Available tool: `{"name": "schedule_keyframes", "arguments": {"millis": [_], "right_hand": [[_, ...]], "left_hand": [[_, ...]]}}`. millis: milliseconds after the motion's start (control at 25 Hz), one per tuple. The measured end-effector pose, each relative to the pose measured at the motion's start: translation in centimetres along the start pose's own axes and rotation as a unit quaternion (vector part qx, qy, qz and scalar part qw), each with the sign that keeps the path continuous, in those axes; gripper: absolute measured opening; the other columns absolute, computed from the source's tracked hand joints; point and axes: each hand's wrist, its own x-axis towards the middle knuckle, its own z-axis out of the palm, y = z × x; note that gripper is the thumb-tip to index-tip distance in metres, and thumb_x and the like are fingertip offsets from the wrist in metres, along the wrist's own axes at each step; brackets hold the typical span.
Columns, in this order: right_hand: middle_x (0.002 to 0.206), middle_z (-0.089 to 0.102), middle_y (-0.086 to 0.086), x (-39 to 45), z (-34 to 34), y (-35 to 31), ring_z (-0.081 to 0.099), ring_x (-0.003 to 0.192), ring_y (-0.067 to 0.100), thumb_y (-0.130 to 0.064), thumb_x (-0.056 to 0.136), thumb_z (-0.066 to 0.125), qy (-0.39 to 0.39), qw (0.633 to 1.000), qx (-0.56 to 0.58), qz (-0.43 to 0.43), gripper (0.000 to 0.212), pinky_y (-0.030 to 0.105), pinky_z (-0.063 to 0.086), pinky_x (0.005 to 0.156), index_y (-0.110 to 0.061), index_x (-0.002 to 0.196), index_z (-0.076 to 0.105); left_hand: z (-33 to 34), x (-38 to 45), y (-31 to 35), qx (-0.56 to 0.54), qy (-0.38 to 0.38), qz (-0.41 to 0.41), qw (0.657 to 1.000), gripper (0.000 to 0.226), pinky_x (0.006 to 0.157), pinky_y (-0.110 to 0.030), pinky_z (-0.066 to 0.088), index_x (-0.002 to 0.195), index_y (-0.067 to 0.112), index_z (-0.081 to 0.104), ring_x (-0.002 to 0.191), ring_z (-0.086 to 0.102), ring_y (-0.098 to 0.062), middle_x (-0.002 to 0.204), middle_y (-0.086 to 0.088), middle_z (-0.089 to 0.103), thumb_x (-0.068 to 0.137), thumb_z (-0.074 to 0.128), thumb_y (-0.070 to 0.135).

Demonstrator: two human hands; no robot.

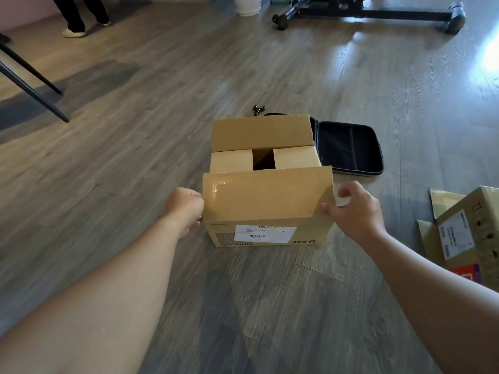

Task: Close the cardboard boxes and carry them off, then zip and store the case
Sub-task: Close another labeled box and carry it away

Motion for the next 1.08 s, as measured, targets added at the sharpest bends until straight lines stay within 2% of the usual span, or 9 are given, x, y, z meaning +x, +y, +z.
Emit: {"name": "schedule_keyframes", "arguments": {"millis": [120,200,280,400,520,600,680,840,1080], "right_hand": [[0.122,0.059,-0.008,0.0,0.1,0.4,0.061,0.099,0.018,-0.030,0.082,0.081,-0.048,0.998,-0.012,-0.050,0.051,0.037,0.054,0.085,-0.029,0.131,0.065],[0.117,0.065,-0.007,-0.3,0.1,0.7,0.062,0.093,0.017,-0.028,0.087,0.074,-0.041,0.996,-0.036,-0.070,0.025,0.032,0.053,0.081,-0.022,0.111,0.078],[0.090,0.069,-0.004,-0.5,-0.2,1.1,0.060,0.077,0.013,-0.024,0.086,0.070,-0.016,0.995,-0.062,-0.076,0.012,0.026,0.048,0.066,-0.020,0.078,0.077],[0.054,0.060,-0.001,-1.1,-0.8,2.5,0.059,0.055,0.019,-0.023,0.088,0.068,-0.033,0.993,-0.086,-0.072,0.038,0.030,0.051,0.052,-0.015,0.051,0.059],[0.051,0.061,0.000,-1.3,-1.2,3.5,0.061,0.052,0.023,-0.033,0.092,0.064,-0.046,0.995,-0.089,-0.025,0.045,0.038,0.059,0.056,-0.012,0.052,0.060],[0.064,0.065,0.001,-0.7,-1.5,3.3,0.061,0.058,0.022,-0.039,0.092,0.061,-0.011,0.993,-0.121,-0.008,0.038,0.038,0.057,0.059,-0.016,0.062,0.063],[0.098,0.063,0.004,0.2,-2.0,2.8,0.062,0.078,0.024,-0.037,0.091,0.060,0.028,0.992,-0.119,0.015,0.023,0.038,0.054,0.069,-0.015,0.091,0.064],[0.146,0.039,0.016,2.0,-3.4,3.4,0.054,0.118,0.040,-0.033,0.088,0.063,0.015,0.992,-0.066,0.108,0.072,0.051,0.052,0.093,-0.019,0.150,0.029],[0.132,0.049,0.012,3.3,-6.1,3.8,0.051,0.117,0.029,-0.032,0.082,0.074,0.171,0.976,0.090,0.104,0.096,0.046,0.049,0.097,-0.027,0.158,0.016]], "left_hand": [[0.2,-0.4,0.5,0.130,-0.008,0.062,0.989,0.009,0.066,-0.034,0.052,0.082,0.017,0.066,0.071,0.061,-0.027,0.076,-0.007,0.063,0.074,0.063,0.013],[0.7,-0.8,0.7,0.224,-0.034,0.112,0.968,0.027,0.077,-0.033,0.052,0.103,0.017,0.064,0.091,0.065,-0.027,0.098,-0.003,0.067,0.081,0.073,0.030],[1.2,-1.1,0.7,0.267,-0.080,0.149,0.949,0.061,0.093,-0.035,0.049,0.135,0.019,0.053,0.114,0.061,-0.026,0.126,-0.003,0.064,0.083,0.076,0.039],[1.6,-1.3,0.7,0.305,-0.135,0.158,0.929,0.098,0.112,-0.040,0.037,0.158,0.022,0.023,0.140,0.041,-0.026,0.156,-0.004,0.040,0.080,0.080,0.040],[2.2,-1.6,0.6,0.312,-0.148,0.175,0.922,0.103,0.115,-0.038,0.033,0.158,0.026,0.022,0.143,0.036,-0.025,0.158,-0.003,0.037,0.076,0.083,0.041],[2.8,-2.0,0.8,0.341,-0.149,0.197,0.907,0.102,0.114,-0.036,0.034,0.158,0.027,0.025,0.141,0.039,-0.027,0.155,-0.004,0.042,0.076,0.082,0.044],[3.6,-2.5,1.2,0.370,-0.162,0.215,0.889,0.104,0.114,-0.037,0.034,0.158,0.029,0.024,0.141,0.038,-0.028,0.154,-0.005,0.044,0.074,0.083,0.047],[5.8,-4.0,2.1,0.405,-0.204,0.257,0.853,0.107,0.110,-0.034,0.038,0.158,0.033,0.022,0.138,0.041,-0.026,0.150,-0.003,0.048,0.071,0.083,0.051],[8.7,-5.5,2.4,0.360,-0.270,0.236,0.861,0.102,0.104,-0.031,0.042,0.158,0.028,0.008,0.131,0.048,-0.024,0.147,-0.005,0.048,0.082,0.076,0.042]]}}
